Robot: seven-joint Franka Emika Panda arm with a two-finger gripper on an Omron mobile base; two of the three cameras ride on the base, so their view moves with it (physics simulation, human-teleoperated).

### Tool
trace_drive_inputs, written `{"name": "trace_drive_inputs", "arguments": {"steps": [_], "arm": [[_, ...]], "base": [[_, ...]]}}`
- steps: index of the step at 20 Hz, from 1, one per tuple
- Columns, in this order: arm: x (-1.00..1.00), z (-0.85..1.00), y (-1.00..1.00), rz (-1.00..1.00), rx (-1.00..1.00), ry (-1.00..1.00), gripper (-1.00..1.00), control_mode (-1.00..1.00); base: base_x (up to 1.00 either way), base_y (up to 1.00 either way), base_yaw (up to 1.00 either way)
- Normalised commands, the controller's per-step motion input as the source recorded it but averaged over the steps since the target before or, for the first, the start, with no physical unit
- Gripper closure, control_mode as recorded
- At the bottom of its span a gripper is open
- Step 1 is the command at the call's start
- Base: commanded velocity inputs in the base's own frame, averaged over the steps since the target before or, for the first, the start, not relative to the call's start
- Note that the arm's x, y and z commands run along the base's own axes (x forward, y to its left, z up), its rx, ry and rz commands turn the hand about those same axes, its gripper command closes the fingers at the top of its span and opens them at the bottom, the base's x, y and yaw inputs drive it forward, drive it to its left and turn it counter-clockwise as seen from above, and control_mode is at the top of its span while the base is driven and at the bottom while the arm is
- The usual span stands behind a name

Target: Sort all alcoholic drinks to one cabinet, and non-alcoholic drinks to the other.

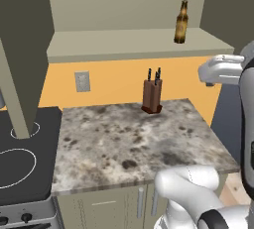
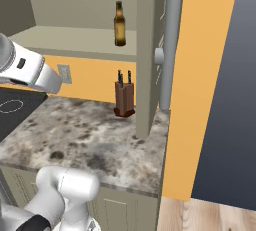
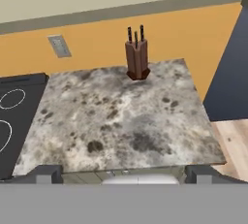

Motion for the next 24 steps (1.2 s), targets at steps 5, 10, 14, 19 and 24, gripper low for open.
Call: {"name": "trace_drive_inputs", "arguments": {"steps": [5, 10, 14, 19, 24], "arm": [[-0.14, -0.62, 0.0, 0.0, 0.06, 0.24, -1.0, -1.0], [-0.28, -0.65, 0.04, 0.0, -0.03, 0.07, -1.0, -1.0], [-0.03, -0.74, 0.02, 0.0, -0.08, 0.0, -1.0, -1.0], [0.0, -0.19, 0.0, 0.0, -0.01, 0.0, -1.0, -1.0], [-0.04, 0.0, 0.0, 0.0, 0.0, -0.02, -1.0, 1.0]], "base": [[0.0, 0.0, 0.0], [0.0, 0.0, 0.0], [0.0, 0.0, 0.0], [0.0, 0.0, 0.0], [-0.56, 0.0, 0.0]]}}
